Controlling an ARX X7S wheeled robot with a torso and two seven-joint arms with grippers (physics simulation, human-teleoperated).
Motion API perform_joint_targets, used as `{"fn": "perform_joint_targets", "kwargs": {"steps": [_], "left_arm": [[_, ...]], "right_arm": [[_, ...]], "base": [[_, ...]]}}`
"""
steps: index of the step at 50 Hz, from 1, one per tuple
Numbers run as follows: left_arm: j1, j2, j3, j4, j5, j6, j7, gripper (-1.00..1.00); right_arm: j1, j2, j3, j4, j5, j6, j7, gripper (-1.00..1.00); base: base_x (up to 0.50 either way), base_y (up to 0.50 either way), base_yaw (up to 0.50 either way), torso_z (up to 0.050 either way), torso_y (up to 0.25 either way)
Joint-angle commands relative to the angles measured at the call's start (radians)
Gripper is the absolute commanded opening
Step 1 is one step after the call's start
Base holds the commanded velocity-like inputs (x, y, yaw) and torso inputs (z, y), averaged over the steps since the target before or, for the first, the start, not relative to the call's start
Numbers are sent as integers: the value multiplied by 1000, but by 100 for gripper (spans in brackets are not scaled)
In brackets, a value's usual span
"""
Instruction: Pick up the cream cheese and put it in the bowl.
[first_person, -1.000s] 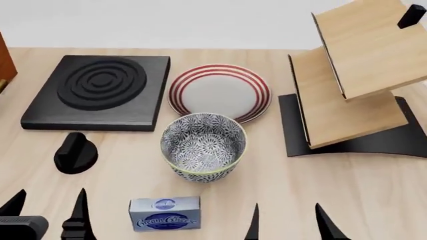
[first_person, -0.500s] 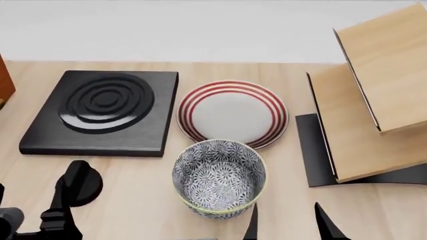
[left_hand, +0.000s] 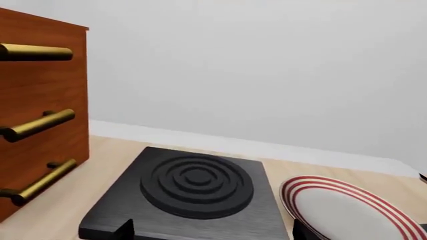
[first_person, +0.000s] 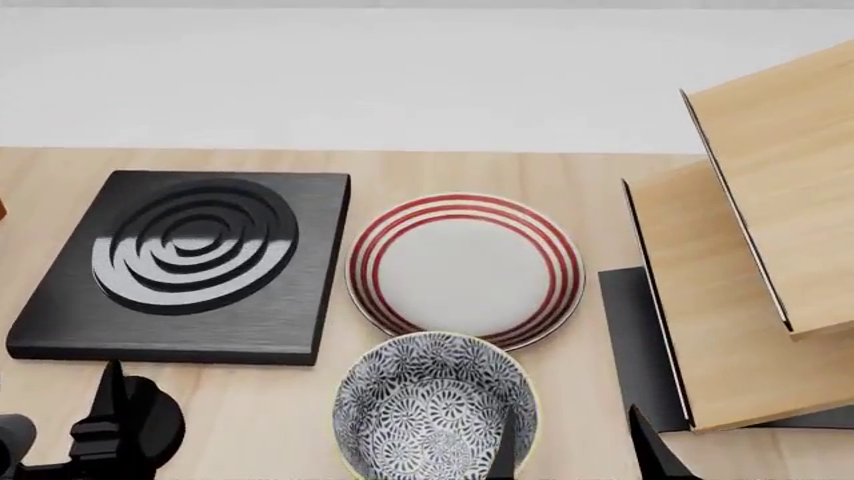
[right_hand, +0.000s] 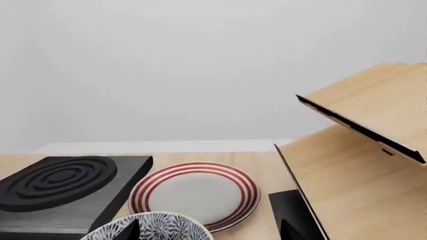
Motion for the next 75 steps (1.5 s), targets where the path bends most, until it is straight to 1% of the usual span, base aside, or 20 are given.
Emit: {"fn": "perform_joint_targets", "kwargs": {"steps": [1, 7, 11, 13, 14, 21, 23, 24, 28, 33, 39, 42, 44, 49, 51, 56, 59, 61, 64, 75], "left_arm": [[2, -4, 1, 0, 1, 7, -7, 100], [-1, -6, 4, -2, 3, 4, -14, 100], [1, -9, 4, 6, 2, 2, -17, 100], [3, -11, 2, 13, -1, 1, -19, 100], [5, -12, 2, 16, -2, 2, -19, 100], [10, -17, 5, 27, -1, 2, -23, 100], [12, -19, 4, 34, -3, 1, -25, 100], [20, -14, 6, 9, 7, 33, -15, 100], [22, -16, 5, 11, 7, 38, -17, 100], [21, -21, 0, 18, 0, 32, -22, 100], [21, -28, -1, 28, -3, 27, -26, 100], [20, -27, 2, 25, 0, 29, -27, 100], [18, -28, 4, 25, 1, 28, -29, 100], [19, -30, 3, 28, -1, 30, -31, 100], [19, -30, 4, 27, -3, 30, -30, 100], [19, -31, 5, 21, -1, 35, -31, 100], [21, -32, 4, 19, -4, 39, -31, 100], [21, -33, 4, 18, -3, 40, -31, 100], [19, -34, 2, 16, -9, 38, -32, 100], [23, -36, 6, 19, -8, 44, -36, 100]], "right_arm": [[-5, 5, -1, -3, 8, -16, 1, 100], [-30, 2, 23, -25, 49, -86, -22, 100], [-27, 7, 23, -51, 54, -44, 1, 100], [-24, 10, 39, -65, 119, -9, -8, 100], [-29, 4, 47, -63, 131, -45, -24, 100], [-20, 23, 46, -105, 149, 53, 24, 100], [-22, 23, 44, -110, 144, 49, 26, 100], [-22, 23, 46, -114, 151, 45, 23, 100], [-17, 73, 35, -150, 248, 115, -43, 100], [-17, 125, 36, -182, 324, 117, -136, 100], [8, 202, 48, -203, 503, 182, -259, 100], [-2, 220, 30, -211, 481, 155, -315, 100], [3, 228, 27, -213, 493, 170, -318, 100], [-1, 279, -23, -229, 488, 180, -414, 100], [6, 280, -22, -223, 499, 194, -405, 100], [9, 313, -53, -228, 497, 207, -462, 100], [-5, 346, -131, -241, 386, 182, -526, 100], [-2, 360, -151, -247, 387, 206, -539, 100], [-22, 377, -187, -254, 319, 168, -574, 100], [-29, 401, -185, -252, 337, 156, -609, 100]], "base": [[0, 0, 0, 0, 0], [0, 0, 0, 0, 0], [0, 0, 0, 0, 0], [0, 0, 0, 0, 0], [0, 0, 0, 0, 0], [0, 0, 0, 0, 0], [0, 0, 0, 0, 0], [0, 0, 0, 0, 0], [0, 0, 0, 0, 0], [0, 0, 0, 0, 0], [0, 0, 0, 0, 0], [0, 0, 0, 0, 0], [0, 0, 0, 0, 0], [0, 0, 0, 0, 0], [0, 0, 0, 0, 0], [0, 0, 0, 0, 0], [0, 0, 0, 0, 0], [0, 0, 0, 0, 0], [0, 0, 0, 0, 0], [0, 0, 0, 0, 0]]}}
